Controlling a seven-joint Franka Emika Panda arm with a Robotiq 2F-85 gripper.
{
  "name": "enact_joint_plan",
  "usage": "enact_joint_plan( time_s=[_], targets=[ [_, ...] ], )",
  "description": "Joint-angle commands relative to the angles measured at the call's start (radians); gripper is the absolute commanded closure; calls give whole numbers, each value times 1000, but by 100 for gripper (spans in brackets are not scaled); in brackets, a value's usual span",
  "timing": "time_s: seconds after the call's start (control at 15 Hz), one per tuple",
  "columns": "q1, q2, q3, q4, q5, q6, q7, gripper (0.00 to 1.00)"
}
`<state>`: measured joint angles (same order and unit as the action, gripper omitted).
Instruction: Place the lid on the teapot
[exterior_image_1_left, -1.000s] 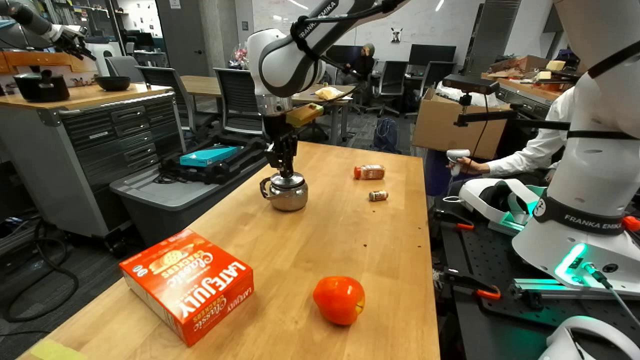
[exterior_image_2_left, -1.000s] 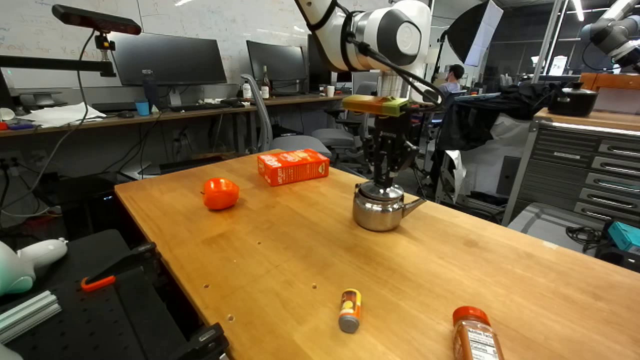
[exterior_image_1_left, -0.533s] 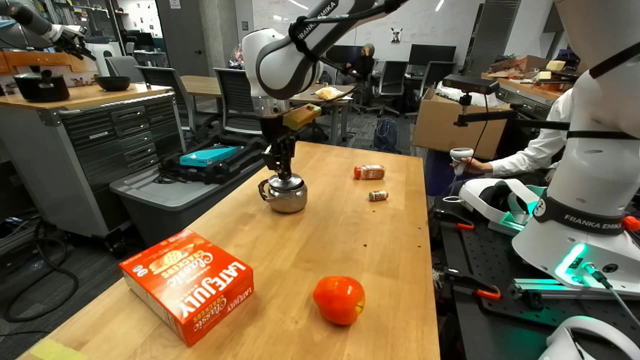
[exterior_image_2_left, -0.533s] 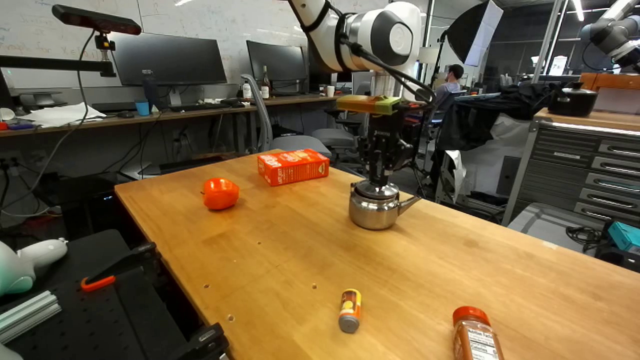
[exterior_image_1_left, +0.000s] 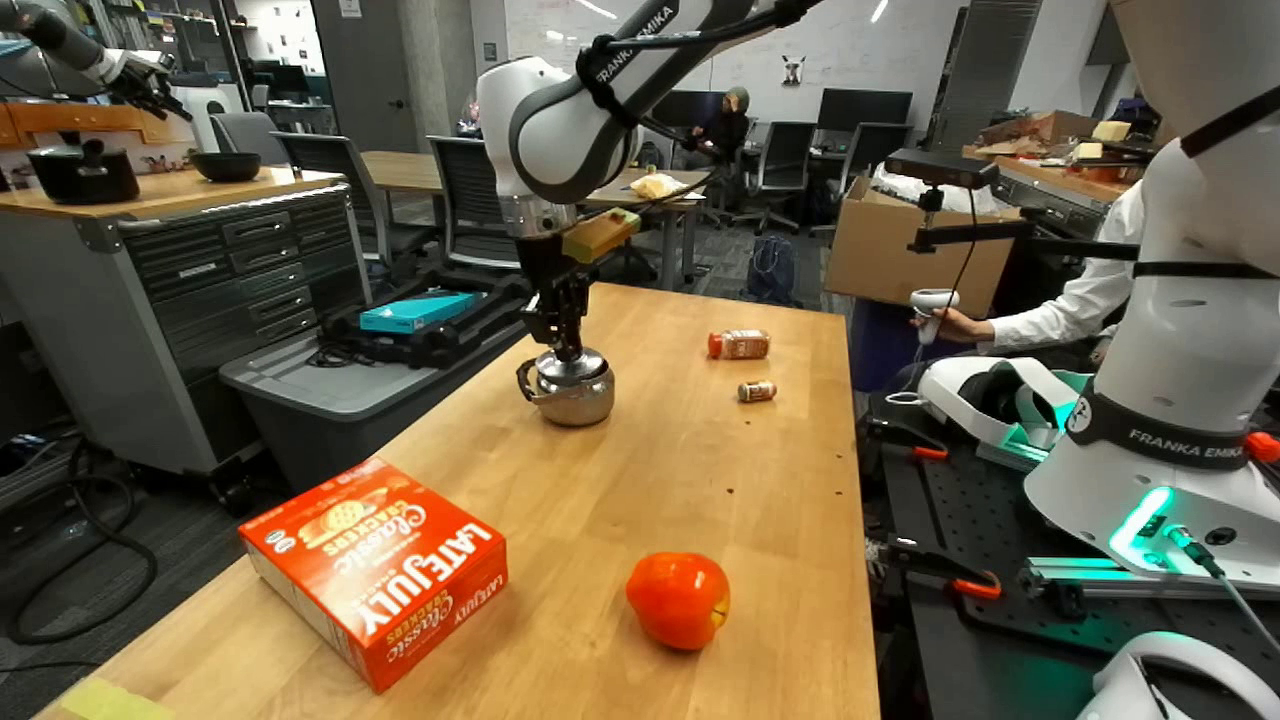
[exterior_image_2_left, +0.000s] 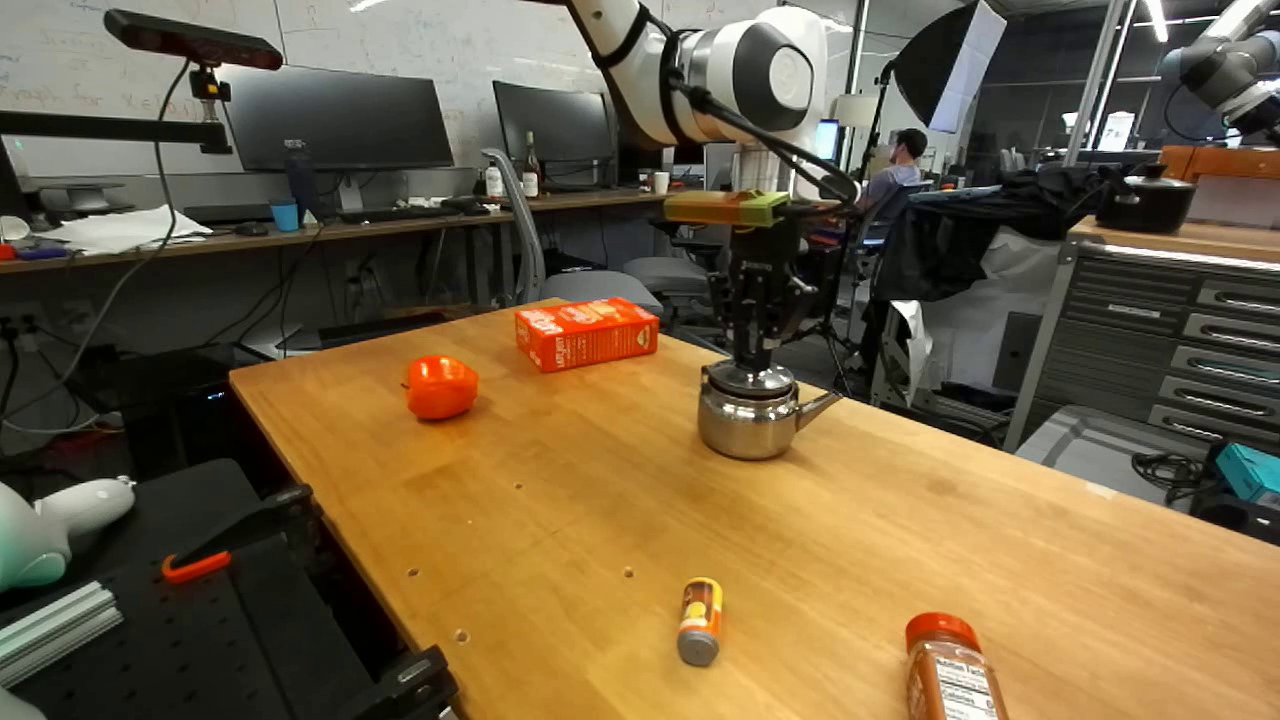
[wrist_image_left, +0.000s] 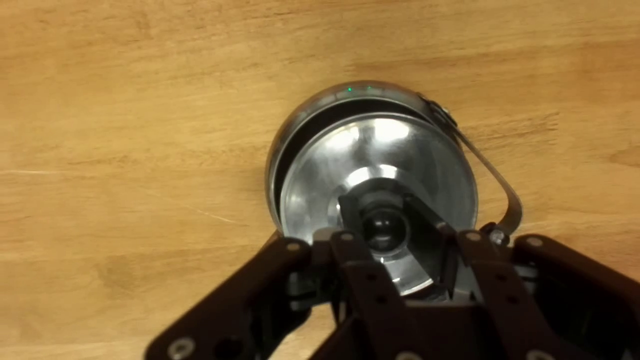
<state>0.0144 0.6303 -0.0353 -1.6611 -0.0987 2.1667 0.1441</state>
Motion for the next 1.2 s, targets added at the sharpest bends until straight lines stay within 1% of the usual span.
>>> enact_joint_plan(
  time_s=[0.0, 0.27, 0.73, 1.13],
  targets=[
    [16, -11, -19, -26, -11, 19, 22, 93],
    [1, -15, -13, -46, 8, 29, 10, 93],
    [-30, -5, -8, -48, 55, 33, -3, 93],
    [-38, 0, -12, -47, 60, 31, 1, 93]
  ],
)
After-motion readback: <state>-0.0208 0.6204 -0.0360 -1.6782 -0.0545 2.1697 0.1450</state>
